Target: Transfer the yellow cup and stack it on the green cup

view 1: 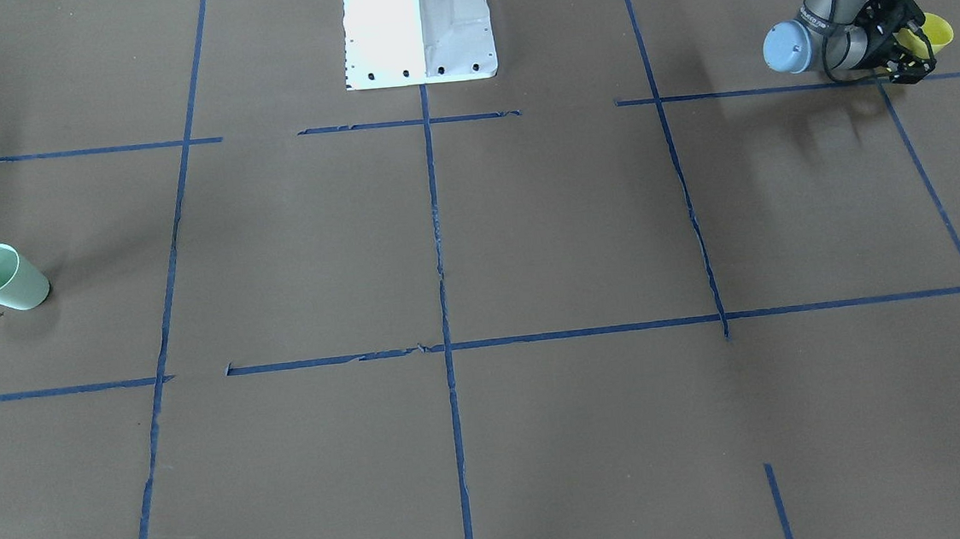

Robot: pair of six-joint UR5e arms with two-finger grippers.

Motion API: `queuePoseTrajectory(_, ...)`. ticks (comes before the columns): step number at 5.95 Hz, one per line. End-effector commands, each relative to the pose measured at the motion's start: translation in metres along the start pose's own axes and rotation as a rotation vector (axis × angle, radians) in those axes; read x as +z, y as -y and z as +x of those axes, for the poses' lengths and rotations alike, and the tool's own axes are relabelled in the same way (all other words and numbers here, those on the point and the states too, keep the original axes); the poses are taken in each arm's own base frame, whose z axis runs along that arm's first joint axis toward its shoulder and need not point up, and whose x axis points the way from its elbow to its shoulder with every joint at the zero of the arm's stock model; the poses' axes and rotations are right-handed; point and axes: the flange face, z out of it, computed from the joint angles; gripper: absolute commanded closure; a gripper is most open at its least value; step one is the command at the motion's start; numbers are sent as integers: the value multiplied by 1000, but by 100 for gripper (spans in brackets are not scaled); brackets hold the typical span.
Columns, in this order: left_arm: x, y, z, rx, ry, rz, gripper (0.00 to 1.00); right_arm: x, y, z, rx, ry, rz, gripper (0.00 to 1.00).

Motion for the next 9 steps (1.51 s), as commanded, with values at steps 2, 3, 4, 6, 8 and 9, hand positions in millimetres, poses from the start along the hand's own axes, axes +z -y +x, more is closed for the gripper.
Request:
queuePoseTrajectory(2, 10, 22, -1, 181, -13, 14, 100, -4, 3, -7, -10, 4, 7, 0)
queuePoseTrajectory(3, -8, 39, 18, 250, -87, -3, 100, -9, 5, -14, -26, 6, 20, 0)
queuePoseTrajectory(4, -36, 80, 66, 333, -206, 19, 100, -19, 7, -27, -48, 25, 39, 0)
queuePoseTrajectory(6, -158, 85, 151, 500, -462, 42, 100, -34, 17, -47, -84, 36, 74, 0)
queuePoseTrajectory(8, -279, 93, 198, 470, -664, 29, 99, -46, 35, -60, -72, 36, 101, 0)
queuePoseTrajectory(9, -337, 96, 209, 433, -748, 6, 99, -59, 55, -76, -36, 44, 132, 0)
